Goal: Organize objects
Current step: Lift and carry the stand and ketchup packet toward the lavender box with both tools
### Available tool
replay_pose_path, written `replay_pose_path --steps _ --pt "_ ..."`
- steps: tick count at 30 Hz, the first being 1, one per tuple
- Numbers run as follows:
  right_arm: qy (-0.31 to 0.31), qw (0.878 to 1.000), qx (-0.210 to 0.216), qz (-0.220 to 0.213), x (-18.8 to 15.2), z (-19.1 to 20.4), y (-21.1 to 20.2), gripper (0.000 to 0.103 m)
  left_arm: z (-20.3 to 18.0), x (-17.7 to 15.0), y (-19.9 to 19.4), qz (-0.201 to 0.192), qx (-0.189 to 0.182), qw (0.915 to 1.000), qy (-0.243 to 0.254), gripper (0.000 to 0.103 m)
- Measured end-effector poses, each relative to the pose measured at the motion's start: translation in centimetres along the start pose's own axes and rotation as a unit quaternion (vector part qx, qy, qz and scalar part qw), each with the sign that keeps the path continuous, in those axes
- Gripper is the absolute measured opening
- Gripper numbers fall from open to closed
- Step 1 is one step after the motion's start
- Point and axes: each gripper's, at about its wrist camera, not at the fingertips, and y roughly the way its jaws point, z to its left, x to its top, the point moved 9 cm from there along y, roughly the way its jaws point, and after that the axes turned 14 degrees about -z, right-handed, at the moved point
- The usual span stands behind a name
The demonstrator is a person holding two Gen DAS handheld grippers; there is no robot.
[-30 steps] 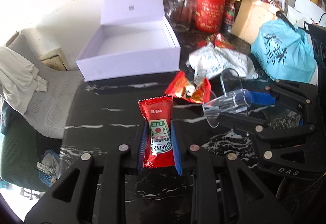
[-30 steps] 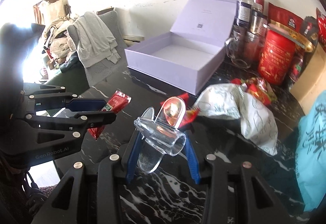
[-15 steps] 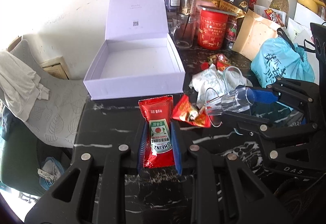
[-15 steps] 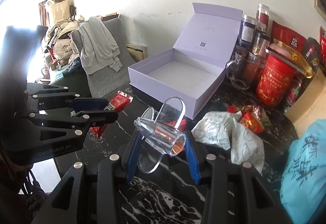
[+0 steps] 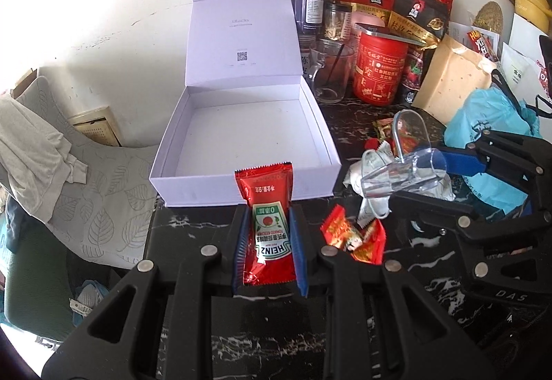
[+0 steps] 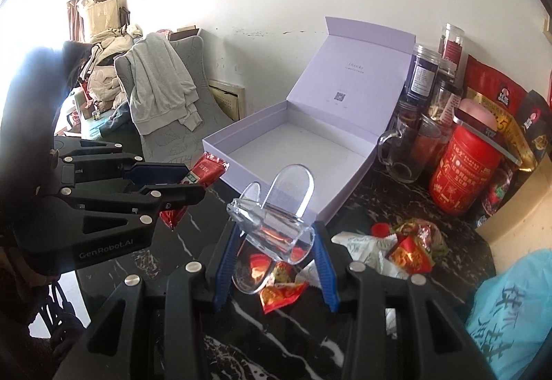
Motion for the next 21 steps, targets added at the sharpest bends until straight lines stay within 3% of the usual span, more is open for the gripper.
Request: replay_pose_path --steps 21 --pt "-0.005 1.000 -0.010 0.018 2.5 -5.3 7.2 0.043 1.8 4.5 8.2 0.000 0.014 0.9998 0.013 0.022"
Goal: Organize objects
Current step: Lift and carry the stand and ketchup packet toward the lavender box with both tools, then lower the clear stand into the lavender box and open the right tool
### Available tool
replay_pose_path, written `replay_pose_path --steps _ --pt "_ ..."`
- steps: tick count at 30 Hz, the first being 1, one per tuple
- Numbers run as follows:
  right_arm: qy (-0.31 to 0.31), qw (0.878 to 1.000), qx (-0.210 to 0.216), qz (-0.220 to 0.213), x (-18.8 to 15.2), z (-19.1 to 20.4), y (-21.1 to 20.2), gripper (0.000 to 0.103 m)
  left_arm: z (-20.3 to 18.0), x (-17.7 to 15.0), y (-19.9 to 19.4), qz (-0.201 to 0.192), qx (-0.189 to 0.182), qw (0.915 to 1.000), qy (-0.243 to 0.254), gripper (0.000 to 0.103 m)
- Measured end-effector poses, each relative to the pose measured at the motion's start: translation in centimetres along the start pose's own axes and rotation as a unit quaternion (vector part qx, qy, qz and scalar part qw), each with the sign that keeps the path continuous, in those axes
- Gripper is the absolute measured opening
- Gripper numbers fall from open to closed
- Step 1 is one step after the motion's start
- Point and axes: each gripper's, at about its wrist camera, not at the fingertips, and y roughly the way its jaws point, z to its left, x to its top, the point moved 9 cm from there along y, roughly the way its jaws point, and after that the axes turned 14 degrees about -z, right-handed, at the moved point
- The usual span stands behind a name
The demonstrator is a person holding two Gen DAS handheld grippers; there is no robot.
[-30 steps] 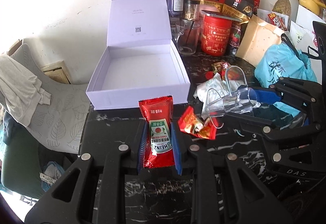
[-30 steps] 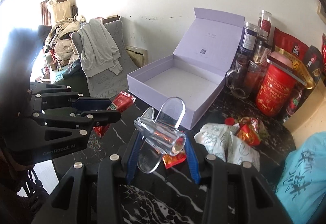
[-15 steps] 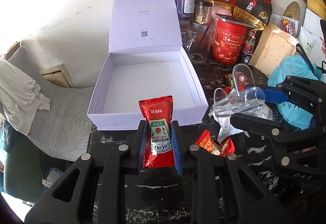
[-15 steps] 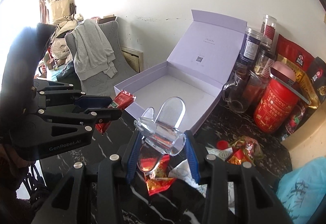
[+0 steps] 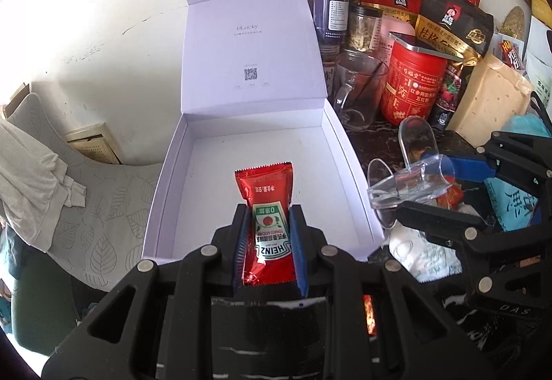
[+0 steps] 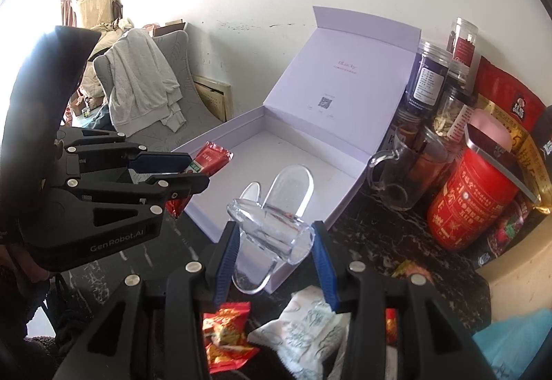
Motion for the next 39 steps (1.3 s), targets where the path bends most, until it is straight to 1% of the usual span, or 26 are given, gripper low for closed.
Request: replay_pose_path --steps 5,7,11,13,16,18,21,24,27,30,34,37,39 --pt "-0.003 1.000 -0.007 -0.001 1.1 -1.6 1.5 0.043 0.2 1.3 2.1 -0.001 -0.001 1.0000 0.008 0.022" --pt "-0.004 1.000 -0.008 0.000 1.5 -2.1 2.1 0.043 0.5 1.8 2.9 0.000 -0.001 1.0000 0.005 0.022" --pt "-0.009 1.000 -0.009 0.003 2.6 -2.9 3.7 0.043 1.8 3.3 4.9 -0.002 0.013 0.9999 -0.003 0.022" --pt "-0.010 1.000 -0.009 0.006 3.2 -3.3 4.7 0.043 2.2 3.9 5.6 0.001 0.010 0.9999 -0.014 0.022" --pt "-0.007 1.000 0.001 0.010 3.8 -3.6 6.1 0.043 3.1 5.0 6.9 -0.003 0.031 0.9995 -0.011 0.022" --pt "0.000 1.000 0.007 0.014 4.2 -3.9 7.0 0.043 3.6 5.2 7.6 0.002 0.033 0.9993 -0.015 0.022" --pt "0.001 1.000 0.010 0.024 4.5 -4.2 8.6 0.043 4.8 5.6 8.7 0.002 0.056 0.9983 -0.015 0.022" --pt "0.008 1.000 0.009 0.026 4.8 -4.5 10.0 0.043 5.9 5.9 9.8 0.009 0.063 0.9977 -0.023 0.022" --pt "0.021 0.999 0.008 0.031 4.7 -5.0 11.4 0.043 7.1 6.4 10.5 0.009 0.082 0.9963 -0.020 0.022" --pt "0.024 0.999 -0.003 0.038 4.6 -5.7 12.7 0.043 7.2 6.2 11.1 0.014 0.069 0.9973 -0.019 0.022" --pt "0.031 0.998 -0.015 0.045 4.0 -6.3 14.0 0.042 7.3 4.9 12.7 0.038 0.056 0.9974 -0.024 0.022" --pt "0.039 0.998 -0.011 0.049 3.6 -6.4 15.0 0.040 7.1 4.0 13.8 0.054 0.050 0.9971 -0.021 0.022" --pt "0.032 0.998 -0.012 0.048 3.5 -6.3 15.4 0.039 7.1 3.5 14.4 0.062 0.050 0.9967 -0.018 0.022"
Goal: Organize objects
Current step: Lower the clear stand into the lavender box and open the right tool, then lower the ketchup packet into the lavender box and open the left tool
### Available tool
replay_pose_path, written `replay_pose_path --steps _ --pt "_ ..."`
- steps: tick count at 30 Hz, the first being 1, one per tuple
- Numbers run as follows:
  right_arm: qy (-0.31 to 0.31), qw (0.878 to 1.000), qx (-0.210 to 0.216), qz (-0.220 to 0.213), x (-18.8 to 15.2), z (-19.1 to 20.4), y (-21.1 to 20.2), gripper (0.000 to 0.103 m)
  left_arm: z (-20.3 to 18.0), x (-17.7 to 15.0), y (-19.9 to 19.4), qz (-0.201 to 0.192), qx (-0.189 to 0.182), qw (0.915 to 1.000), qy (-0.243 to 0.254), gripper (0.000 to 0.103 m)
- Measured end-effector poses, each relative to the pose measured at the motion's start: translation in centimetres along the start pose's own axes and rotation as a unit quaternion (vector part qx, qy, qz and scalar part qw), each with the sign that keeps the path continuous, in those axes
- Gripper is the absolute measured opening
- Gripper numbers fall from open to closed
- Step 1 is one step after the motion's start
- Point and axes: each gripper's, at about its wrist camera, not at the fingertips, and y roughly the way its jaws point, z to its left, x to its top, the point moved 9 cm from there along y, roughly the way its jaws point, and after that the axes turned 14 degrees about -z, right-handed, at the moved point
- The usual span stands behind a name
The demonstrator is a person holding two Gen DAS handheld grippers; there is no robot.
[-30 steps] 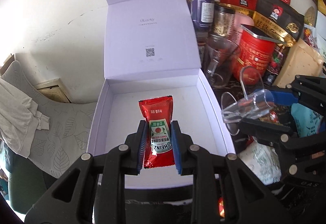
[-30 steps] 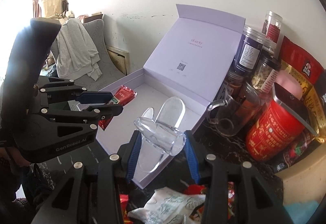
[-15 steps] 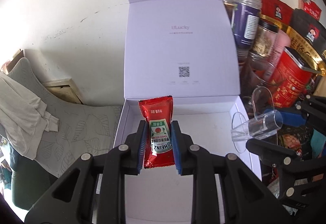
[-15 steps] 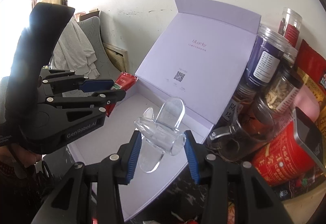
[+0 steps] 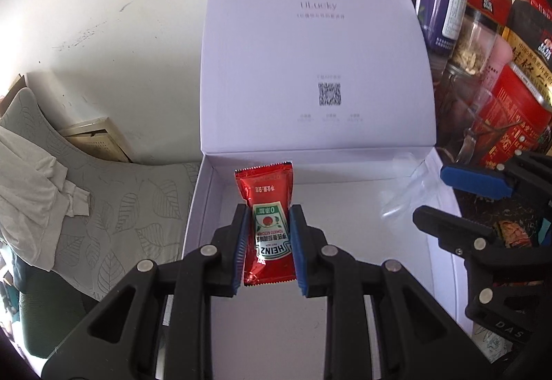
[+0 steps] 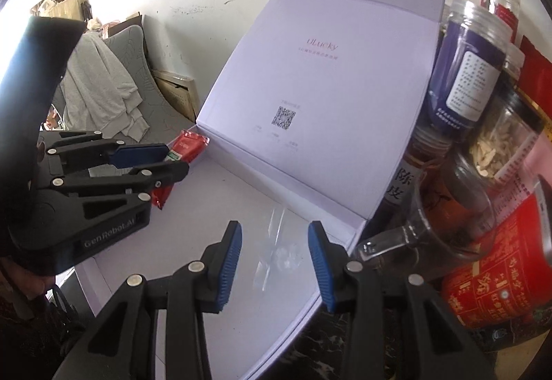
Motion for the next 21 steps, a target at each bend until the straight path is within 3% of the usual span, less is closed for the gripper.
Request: replay_pose_path --steps 13,21 --pt "-0.007 1.000 0.001 0.018 -1.0 0.3 1.1 0.037 -1.2 -1.8 2.8 0.031 -0.035 0.9989 -0.002 0.023" --pt "0.004 1.000 -0.020 0.016 -1.0 -0.8 0.4 0.037 -0.9 -1.1 2.4 0.019 -0.007 0.9998 0.006 0.030"
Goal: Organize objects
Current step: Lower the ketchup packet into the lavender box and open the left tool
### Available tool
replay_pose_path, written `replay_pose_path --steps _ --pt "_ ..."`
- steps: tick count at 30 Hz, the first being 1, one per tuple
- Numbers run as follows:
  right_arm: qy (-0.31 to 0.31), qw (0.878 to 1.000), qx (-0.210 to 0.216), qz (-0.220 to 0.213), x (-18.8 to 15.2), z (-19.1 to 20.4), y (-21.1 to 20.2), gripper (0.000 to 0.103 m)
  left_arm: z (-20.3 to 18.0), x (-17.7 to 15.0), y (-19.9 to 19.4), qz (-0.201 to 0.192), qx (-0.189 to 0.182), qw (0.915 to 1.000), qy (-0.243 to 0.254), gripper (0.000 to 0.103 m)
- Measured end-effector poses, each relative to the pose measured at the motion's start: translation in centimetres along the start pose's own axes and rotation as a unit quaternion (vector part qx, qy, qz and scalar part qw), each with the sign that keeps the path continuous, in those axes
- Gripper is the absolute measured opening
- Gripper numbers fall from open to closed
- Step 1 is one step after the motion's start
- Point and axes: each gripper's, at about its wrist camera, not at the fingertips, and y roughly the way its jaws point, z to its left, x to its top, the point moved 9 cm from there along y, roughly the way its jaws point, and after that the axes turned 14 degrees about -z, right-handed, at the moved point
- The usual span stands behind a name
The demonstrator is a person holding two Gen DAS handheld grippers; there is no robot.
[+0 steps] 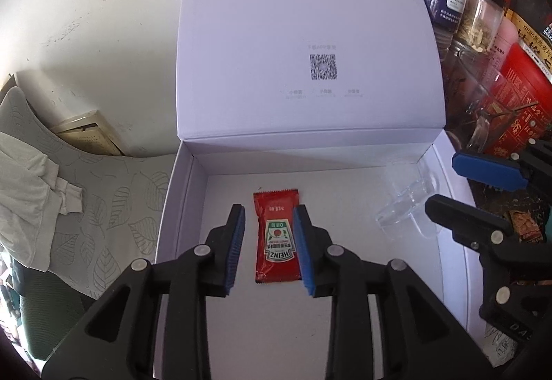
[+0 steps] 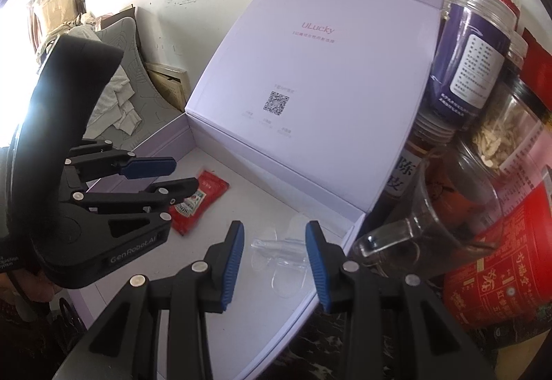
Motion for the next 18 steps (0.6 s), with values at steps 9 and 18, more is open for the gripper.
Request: replay_pose_path --steps 9,18 --pt "0.003 1.000 -0.024 -0.013 0.6 -1.1 -1.8 0.049 1.5 1.4 -1.6 -0.027 0.025 0.9992 -0.013 0.065" --pt "0.004 0.999 -0.031 -0.032 1.5 -1.3 -4.2 0.056 2.1 2.1 -3.2 -0.039 0.029 0.9985 -0.028 0.068"
